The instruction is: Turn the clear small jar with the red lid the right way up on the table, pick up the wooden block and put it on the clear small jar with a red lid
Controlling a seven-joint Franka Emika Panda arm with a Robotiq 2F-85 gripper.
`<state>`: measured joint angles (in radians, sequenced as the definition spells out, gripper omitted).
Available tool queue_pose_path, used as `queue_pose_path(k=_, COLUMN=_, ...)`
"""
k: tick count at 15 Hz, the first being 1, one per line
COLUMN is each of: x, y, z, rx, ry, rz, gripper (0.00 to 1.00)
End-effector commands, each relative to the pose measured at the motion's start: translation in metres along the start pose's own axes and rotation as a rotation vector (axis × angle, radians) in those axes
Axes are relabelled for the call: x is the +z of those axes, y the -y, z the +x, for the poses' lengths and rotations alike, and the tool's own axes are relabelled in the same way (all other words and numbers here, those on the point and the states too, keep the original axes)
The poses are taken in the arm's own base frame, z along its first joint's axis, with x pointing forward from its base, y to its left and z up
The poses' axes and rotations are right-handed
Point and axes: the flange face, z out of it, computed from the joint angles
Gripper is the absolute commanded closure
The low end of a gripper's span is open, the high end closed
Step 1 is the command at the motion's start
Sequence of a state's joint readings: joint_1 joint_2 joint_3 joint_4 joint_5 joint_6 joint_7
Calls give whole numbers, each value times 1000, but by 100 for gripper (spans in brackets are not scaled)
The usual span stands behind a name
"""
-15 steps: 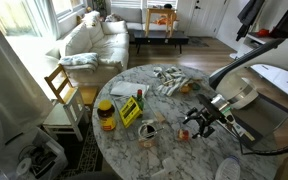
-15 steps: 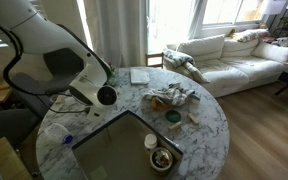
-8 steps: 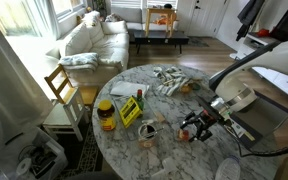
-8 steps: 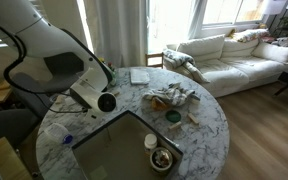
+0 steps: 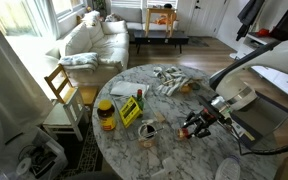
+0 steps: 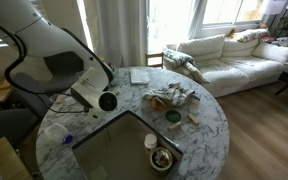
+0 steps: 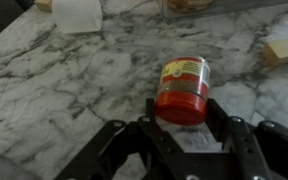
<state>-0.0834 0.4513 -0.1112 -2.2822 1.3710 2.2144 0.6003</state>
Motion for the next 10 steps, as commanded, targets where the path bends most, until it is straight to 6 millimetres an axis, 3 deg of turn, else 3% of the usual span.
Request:
queue_pose_path(k=1, x=-16, y=5, z=-23, rx=-75, ry=-92, rz=-3, gripper=73)
queue_pose_path(k=5, x=-26, y=12, z=-57, rx=-180, ry=-292, rz=-67, gripper=73)
queue_pose_path(k=10, x=-17, y=9, z=-99, rx=-260, ry=-530, rz=-233, gripper=73)
